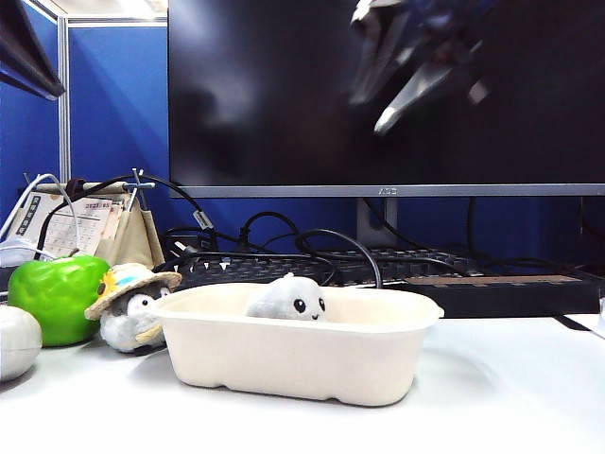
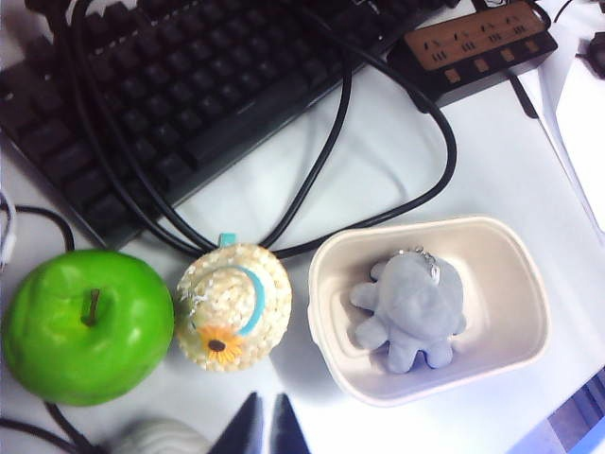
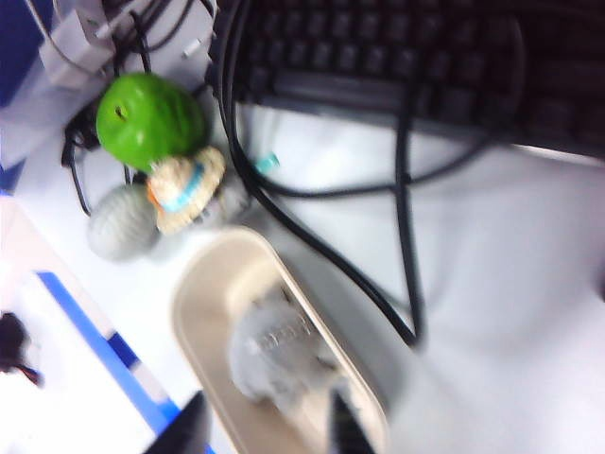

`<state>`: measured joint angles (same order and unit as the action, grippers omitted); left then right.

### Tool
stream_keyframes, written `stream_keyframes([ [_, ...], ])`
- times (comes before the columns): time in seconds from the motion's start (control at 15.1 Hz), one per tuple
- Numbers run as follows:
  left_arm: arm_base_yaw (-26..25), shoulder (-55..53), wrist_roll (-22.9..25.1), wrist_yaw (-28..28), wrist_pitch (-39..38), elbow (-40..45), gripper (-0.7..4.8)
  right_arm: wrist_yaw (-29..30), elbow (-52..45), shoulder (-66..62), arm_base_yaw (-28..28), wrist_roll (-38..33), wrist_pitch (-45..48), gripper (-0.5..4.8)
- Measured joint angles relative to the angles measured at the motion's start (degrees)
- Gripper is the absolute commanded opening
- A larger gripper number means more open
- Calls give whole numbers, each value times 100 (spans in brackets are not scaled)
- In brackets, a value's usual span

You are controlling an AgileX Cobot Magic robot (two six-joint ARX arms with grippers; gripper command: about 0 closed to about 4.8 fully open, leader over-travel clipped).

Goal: Identity fluffy octopus among items on the table, put them into the paper lunch box.

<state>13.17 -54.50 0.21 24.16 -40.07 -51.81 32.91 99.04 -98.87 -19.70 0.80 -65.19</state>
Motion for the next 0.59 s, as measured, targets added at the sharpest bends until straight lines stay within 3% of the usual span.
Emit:
stream_keyframes([
  [0.2, -2, 2, 2, -2, 20, 0, 15, -938, 17, 363, 299, 332, -758, 18],
  [0.26, -2, 2, 2, -2, 22, 0, -6, -1257, 17, 470, 350, 365, -1034, -1],
  [0.33, -2, 2, 9, -2, 22, 0, -6, -1611, 17, 662, 358, 415, -1327, -1],
  [0.59, -2, 24, 20, 0, 22, 0, -6, -1668, 15, 1370, 345, 393, -1357, -1],
])
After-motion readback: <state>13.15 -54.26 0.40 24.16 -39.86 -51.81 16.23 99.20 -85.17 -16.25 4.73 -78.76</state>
